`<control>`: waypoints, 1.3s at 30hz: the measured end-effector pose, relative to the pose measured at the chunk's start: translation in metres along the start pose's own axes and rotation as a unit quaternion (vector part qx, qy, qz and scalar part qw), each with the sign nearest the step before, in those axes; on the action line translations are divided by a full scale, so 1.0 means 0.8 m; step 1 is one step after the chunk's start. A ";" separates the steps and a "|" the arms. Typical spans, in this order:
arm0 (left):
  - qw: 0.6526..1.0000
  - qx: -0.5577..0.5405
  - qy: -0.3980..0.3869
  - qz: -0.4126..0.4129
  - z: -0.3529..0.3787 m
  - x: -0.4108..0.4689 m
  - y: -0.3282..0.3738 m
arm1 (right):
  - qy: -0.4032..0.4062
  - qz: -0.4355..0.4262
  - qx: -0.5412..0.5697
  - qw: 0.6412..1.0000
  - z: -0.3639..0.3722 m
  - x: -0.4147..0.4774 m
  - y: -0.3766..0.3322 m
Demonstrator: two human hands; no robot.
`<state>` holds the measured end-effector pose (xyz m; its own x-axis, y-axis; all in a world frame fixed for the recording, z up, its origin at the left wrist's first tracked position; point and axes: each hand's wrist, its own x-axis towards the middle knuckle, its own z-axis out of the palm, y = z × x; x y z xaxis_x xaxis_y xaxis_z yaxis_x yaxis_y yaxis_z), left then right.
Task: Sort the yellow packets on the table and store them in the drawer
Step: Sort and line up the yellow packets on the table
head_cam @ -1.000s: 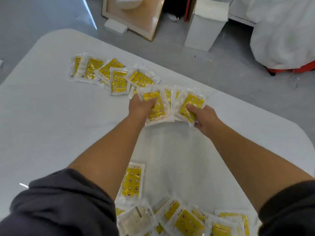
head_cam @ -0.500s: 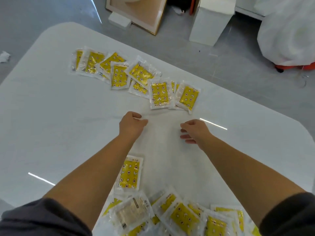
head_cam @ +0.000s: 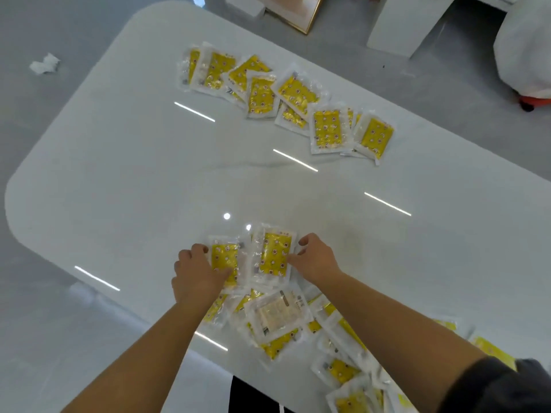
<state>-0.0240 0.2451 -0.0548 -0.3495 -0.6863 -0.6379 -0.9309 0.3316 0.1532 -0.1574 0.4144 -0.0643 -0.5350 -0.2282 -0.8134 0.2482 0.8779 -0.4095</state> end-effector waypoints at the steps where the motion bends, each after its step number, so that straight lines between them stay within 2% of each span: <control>1: 1.000 0.012 -0.005 -0.002 0.003 -0.002 -0.007 | 0.005 0.020 0.017 1.000 0.009 -0.002 -0.004; 4: 1.000 0.018 0.001 0.004 0.009 0.000 -0.019 | 0.043 0.081 0.054 0.994 0.039 -0.004 -0.018; 9: 1.000 -0.019 0.015 -0.017 0.025 0.013 -0.011 | 0.105 0.129 0.040 0.985 0.066 0.003 -0.031; 14: 0.992 -0.115 -0.016 -0.050 0.025 0.033 -0.012 | 0.117 0.136 0.082 0.980 0.068 0.004 -0.034; 20: 0.970 -0.223 -0.082 0.056 -0.009 0.038 -0.035 | 0.131 0.078 0.103 0.983 0.065 -0.003 -0.035; 24: 0.943 -0.301 -0.129 0.053 -0.033 0.036 -0.039 | 0.141 0.056 0.175 0.973 0.048 -0.015 -0.029; 26: 0.942 -0.292 -0.157 0.057 -0.037 0.036 -0.033 | 0.142 0.060 0.204 0.967 0.035 -0.019 -0.021; 29: 0.954 -0.223 -0.179 0.094 -0.026 0.034 -0.006 | 0.141 0.066 0.233 0.960 0.019 -0.027 -0.008; 32: 0.968 -0.153 -0.147 0.132 0.002 0.027 0.027 | 0.141 0.073 0.241 0.957 0.012 -0.033 0.007; 39: 0.989 0.047 -0.060 0.125 0.060 0.012 0.065 | 0.128 0.070 0.222 0.964 0.009 -0.037 0.029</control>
<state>-0.0704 0.2867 -0.0891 -0.5474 -0.4959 -0.6742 -0.8011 0.5436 0.2506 -0.1303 0.4388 -0.0526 -0.6395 0.0405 -0.7677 0.6225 0.6132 -0.4863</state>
